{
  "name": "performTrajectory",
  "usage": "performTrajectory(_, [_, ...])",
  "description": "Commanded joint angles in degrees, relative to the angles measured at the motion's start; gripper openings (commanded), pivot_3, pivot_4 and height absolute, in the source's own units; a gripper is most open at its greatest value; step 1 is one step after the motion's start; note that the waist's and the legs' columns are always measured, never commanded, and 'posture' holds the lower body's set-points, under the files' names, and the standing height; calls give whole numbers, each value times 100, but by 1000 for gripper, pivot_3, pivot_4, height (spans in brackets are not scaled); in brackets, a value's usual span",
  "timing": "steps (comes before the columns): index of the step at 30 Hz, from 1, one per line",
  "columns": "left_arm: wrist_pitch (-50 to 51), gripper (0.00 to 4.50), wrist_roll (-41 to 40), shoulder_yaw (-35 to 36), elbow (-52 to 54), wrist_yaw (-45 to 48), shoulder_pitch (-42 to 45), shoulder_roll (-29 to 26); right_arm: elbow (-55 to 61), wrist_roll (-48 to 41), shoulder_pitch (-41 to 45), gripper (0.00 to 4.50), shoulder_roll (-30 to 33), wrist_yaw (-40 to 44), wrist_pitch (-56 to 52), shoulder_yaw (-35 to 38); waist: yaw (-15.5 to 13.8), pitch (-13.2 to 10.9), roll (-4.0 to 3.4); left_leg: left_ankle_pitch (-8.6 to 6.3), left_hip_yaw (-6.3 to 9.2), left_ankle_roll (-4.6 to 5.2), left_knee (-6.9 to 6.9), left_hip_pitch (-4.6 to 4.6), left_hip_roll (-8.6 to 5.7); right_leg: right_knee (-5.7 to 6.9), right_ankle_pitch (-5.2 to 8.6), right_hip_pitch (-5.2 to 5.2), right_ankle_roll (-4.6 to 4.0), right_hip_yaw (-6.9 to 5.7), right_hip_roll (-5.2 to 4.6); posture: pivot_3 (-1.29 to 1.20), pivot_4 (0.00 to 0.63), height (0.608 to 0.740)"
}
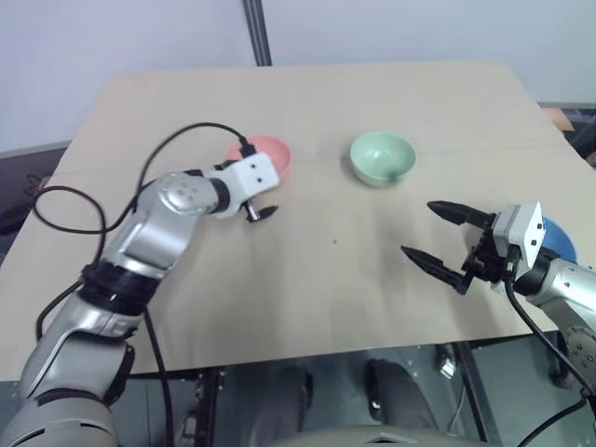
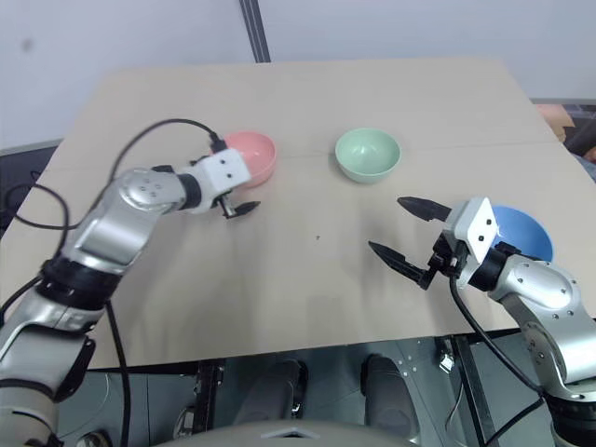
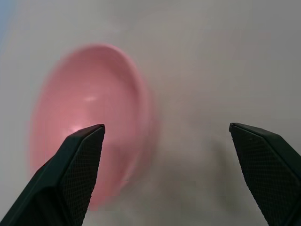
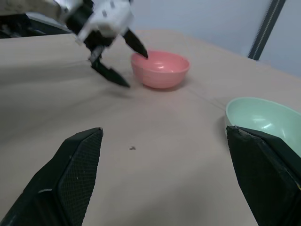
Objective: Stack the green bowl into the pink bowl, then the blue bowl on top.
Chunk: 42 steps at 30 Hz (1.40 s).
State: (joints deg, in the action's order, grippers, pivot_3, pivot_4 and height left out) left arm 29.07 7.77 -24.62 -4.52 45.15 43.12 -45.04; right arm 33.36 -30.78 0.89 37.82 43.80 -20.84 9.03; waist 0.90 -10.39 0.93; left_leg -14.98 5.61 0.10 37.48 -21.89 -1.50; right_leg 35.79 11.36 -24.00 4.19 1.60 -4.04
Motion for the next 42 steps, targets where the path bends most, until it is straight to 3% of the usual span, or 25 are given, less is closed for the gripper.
performTrajectory(1, [-231,3130,478,-199,-658,33,532,312,280,95,-58,4500,-53,-146,174,84,-14,-1,1,0,1,0,0,-1,0,0,0,-1,0,-1,0,0,150,740])
performTrajectory(7, [-593,87,733,-211,-1486,162,1023,768,550,23,-373,4500,-50,-249,192,368,-9,-1,3,0,2,1,3,-1,-1,4,0,0,1,-1,-1,0,150,740])
performTrajectory(13, [-1182,33,503,24,-1113,630,918,725,641,50,-537,4500,-107,-387,210,417,-2,-2,3,0,1,1,3,3,0,9,0,0,1,0,-1,0,150,740])
performTrajectory(18, [-1777,33,-664,355,410,2044,215,390,664,43,-609,4500,-155,-467,213,466,6,-1,2,0,-1,0,4,2,1,8,0,-1,0,3,-3,0,150,740])
performTrajectory(25, [-2594,33,-758,128,960,2886,-267,121,807,85,-729,4500,-196,-589,193,447,-18,-1,1,0,-2,1,9,11,1,9,0,11,0,4,-2,0,150,740])
performTrajectory(29, [-2841,1516,-700,44,840,3179,-292,139,881,90,-790,4500,-207,-671,170,451,-11,-1,1,0,-2,2,22,15,1,11,0,20,1,3,-1,0,150,740])
performTrajectory(35, [-2299,4387,-1097,465,1205,3081,-445,126,690,240,-621,4500,-216,-803,114,250,9,-1,0,0,-2,2,30,14,3,15,0,20,1,3,0,0,150,740])
performTrajectory(39, [-822,4449,-1965,1199,1877,3048,-805,-144,190,1095,-77,4500,-8,-1101,48,-110,23,-1,0,0,-1,2,35,14,5,19,0,19,2,3,2,0,150,740])
performTrajectory(42, [-797,4449,-2317,2006,2219,2542,-1309,-113,-710,1739,681,4500,289,-912,149,-605,115,-3,-3,0,-5,2,35,16,6,20,0,20,2,3,2,0,150,740])
